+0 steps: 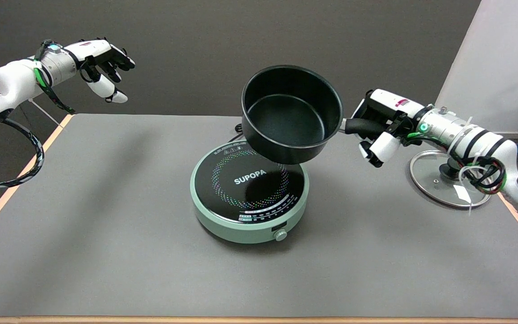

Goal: Place the pot onto the induction cooker.

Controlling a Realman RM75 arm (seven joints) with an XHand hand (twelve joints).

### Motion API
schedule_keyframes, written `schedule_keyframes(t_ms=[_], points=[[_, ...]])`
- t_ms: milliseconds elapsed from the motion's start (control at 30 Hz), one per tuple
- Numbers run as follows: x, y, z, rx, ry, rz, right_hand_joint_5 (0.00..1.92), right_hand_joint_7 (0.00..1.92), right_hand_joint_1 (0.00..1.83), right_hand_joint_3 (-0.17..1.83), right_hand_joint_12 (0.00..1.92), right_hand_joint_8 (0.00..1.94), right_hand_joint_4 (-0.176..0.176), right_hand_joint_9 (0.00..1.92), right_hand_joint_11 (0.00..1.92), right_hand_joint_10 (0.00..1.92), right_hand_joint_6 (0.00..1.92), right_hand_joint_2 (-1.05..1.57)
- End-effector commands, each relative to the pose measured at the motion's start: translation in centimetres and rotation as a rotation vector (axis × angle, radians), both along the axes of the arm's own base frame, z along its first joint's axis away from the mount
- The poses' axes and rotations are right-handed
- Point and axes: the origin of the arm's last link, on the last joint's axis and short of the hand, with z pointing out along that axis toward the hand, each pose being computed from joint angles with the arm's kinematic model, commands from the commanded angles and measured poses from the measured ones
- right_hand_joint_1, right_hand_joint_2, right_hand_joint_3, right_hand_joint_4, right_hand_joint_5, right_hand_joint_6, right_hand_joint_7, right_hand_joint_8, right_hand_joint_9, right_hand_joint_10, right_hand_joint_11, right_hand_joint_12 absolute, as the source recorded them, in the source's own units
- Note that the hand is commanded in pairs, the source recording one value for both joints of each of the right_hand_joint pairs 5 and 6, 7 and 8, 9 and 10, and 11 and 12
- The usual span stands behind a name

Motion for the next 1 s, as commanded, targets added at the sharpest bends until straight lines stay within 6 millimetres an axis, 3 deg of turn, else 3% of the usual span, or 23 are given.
schedule_keyframes(t_ms=[33, 300, 633, 1000], points=[[-2.2, 0.1, -2.3, -0.011, -0.042, -0.029, 1.45, 1.45, 1.36, 1.83, 1.45, 1.45, -0.117, 1.45, 1.45, 1.45, 1.45, 0.04], [-2.1, -0.3, -3.5, -0.008, -0.041, 0.0, 1.45, 1.45, 1.37, 1.83, 1.45, 1.45, -0.117, 1.45, 1.45, 1.45, 1.45, 0.03], [-0.4, -3.3, -7.8, 0.087, -0.001, 0.054, 1.45, 1.45, 1.38, 1.83, 1.45, 1.45, -0.117, 1.45, 1.45, 1.45, 1.45, 0.04], [-1.0, -2.7, -8.1, 0.071, 0.028, 0.037, 1.44, 1.44, 1.38, 1.83, 1.44, 1.44, -0.117, 1.44, 1.44, 1.44, 1.44, 0.04]])
